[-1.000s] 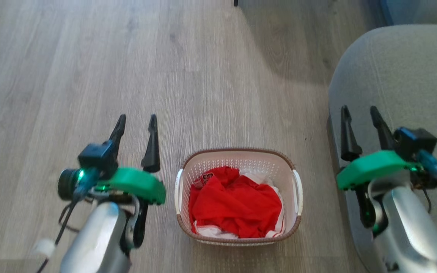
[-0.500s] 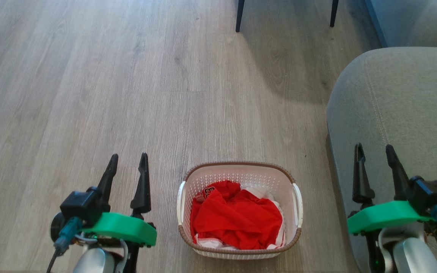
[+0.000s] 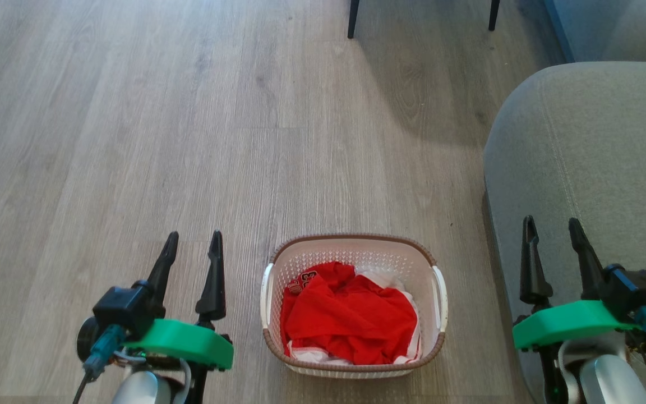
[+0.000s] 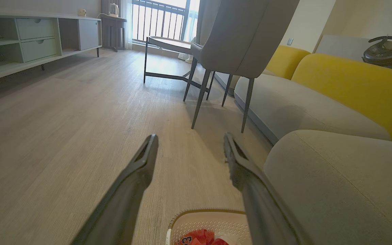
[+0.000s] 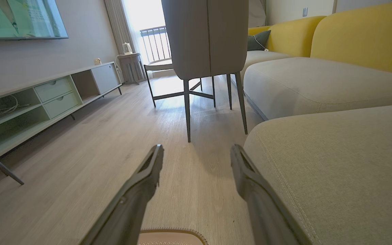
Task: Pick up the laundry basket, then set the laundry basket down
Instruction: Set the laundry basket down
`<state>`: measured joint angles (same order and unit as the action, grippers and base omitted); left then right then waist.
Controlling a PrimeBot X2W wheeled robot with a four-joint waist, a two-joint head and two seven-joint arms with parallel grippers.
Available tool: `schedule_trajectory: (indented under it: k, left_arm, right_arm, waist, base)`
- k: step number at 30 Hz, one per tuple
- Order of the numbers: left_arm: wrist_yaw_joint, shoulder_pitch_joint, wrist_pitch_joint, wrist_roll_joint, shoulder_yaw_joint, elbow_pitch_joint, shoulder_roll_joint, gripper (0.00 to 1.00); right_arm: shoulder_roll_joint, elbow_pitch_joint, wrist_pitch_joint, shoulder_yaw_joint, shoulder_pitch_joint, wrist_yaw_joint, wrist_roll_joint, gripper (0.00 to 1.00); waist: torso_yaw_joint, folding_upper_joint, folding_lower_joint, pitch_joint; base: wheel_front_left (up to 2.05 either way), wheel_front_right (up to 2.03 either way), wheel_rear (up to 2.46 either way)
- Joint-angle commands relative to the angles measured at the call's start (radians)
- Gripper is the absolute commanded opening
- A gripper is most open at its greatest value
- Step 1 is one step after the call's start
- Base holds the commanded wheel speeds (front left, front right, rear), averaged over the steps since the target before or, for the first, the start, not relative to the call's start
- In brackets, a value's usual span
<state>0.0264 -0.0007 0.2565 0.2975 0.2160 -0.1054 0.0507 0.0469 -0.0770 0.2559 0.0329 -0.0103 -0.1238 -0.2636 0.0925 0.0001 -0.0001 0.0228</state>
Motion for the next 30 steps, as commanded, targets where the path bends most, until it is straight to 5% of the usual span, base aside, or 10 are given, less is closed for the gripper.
schedule_trajectory:
  k: [1, 30]
  left_arm:
    - [0.002, -0.046, 0.005, -0.008, -0.027, 0.041, 0.0, 1.0]
    - [-0.002, -0.042, 0.005, -0.009, -0.026, 0.048, 0.0, 1.0]
  right_arm:
    - [0.003, 0.035, 0.006, 0.02, -0.03, -0.007, 0.002, 1.0]
    - [0.003, 0.026, 0.006, 0.025, -0.033, -0.007, 0.008, 1.0]
  waist:
    - [-0.001, -0.0001, 0.0001, 0.001]
    - [-0.01, -0.0001, 0.0001, -0.009]
  base:
    - [0.0, 0.0, 0.0]
    - [0.0, 0.0, 0.0]
